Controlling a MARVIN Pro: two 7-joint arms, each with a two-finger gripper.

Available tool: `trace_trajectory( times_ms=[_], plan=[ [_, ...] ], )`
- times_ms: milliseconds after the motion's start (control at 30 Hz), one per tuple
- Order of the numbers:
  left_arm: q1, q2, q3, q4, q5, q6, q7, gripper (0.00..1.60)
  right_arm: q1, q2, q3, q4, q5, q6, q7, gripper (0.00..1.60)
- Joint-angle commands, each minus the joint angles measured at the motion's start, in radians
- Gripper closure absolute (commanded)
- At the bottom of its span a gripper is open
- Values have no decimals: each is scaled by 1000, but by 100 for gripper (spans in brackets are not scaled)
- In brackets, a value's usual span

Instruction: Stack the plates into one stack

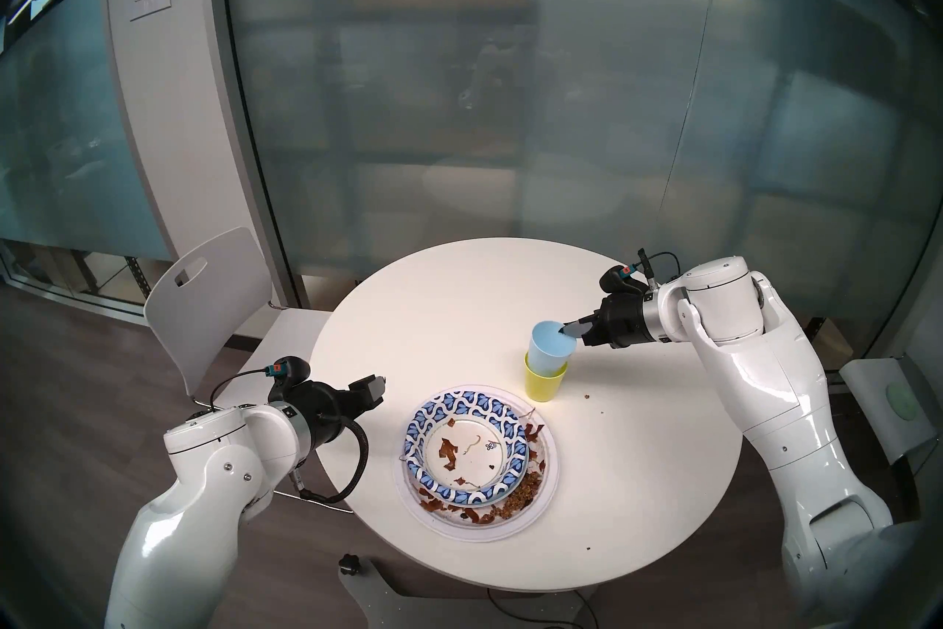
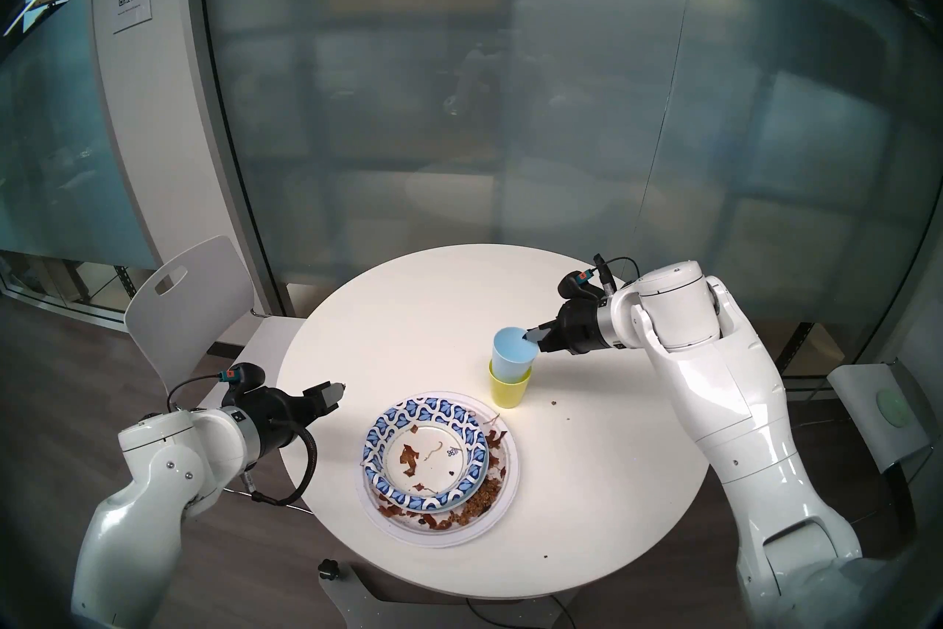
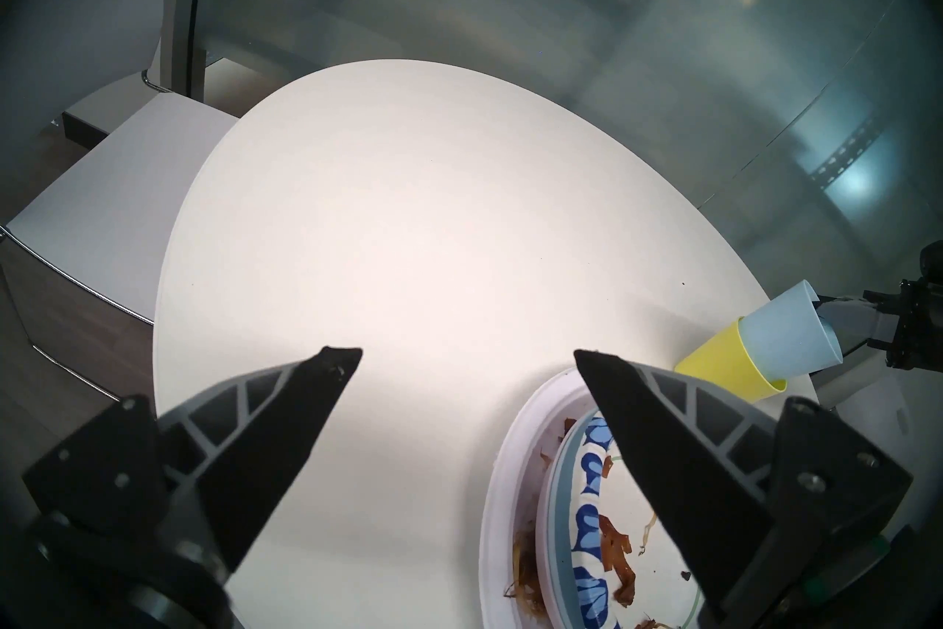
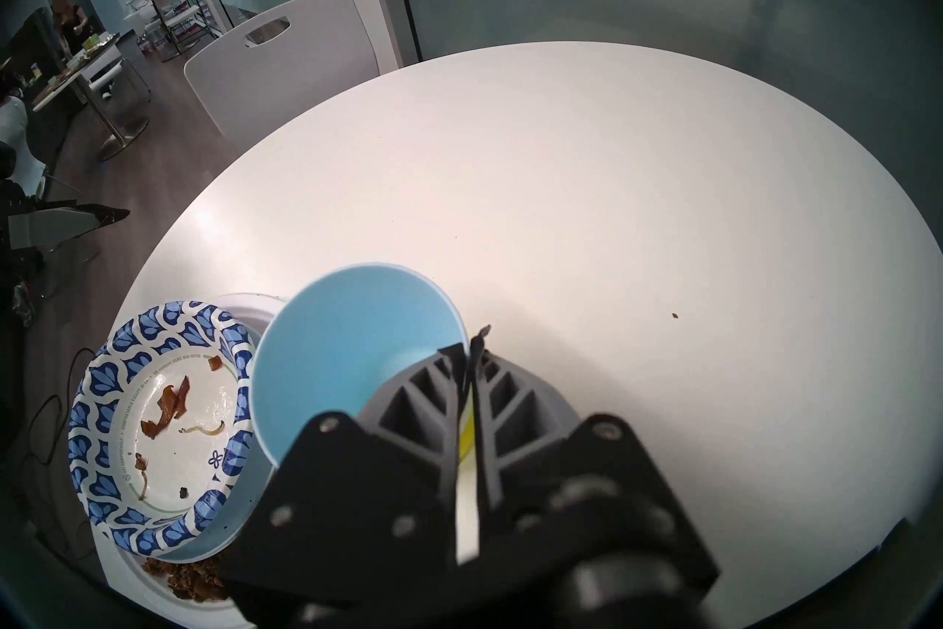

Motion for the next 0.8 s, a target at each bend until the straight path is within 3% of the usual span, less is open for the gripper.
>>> trace_trajectory(
  times_ms=[0, 467, 767],
  plan=[
    [-5, -2, 1, -9, 3, -11, -7, 0, 60, 20, -30, 6, -1, -2, 28, 116],
    [-5, 3, -1, -2, 2, -13, -21, 0, 62, 49, -68, 22, 18, -2, 18, 89],
    [-2, 5, -3, -1, 3, -16, -27, 0, 53, 57, -75, 29, 31, -2, 12, 86]
  ],
)
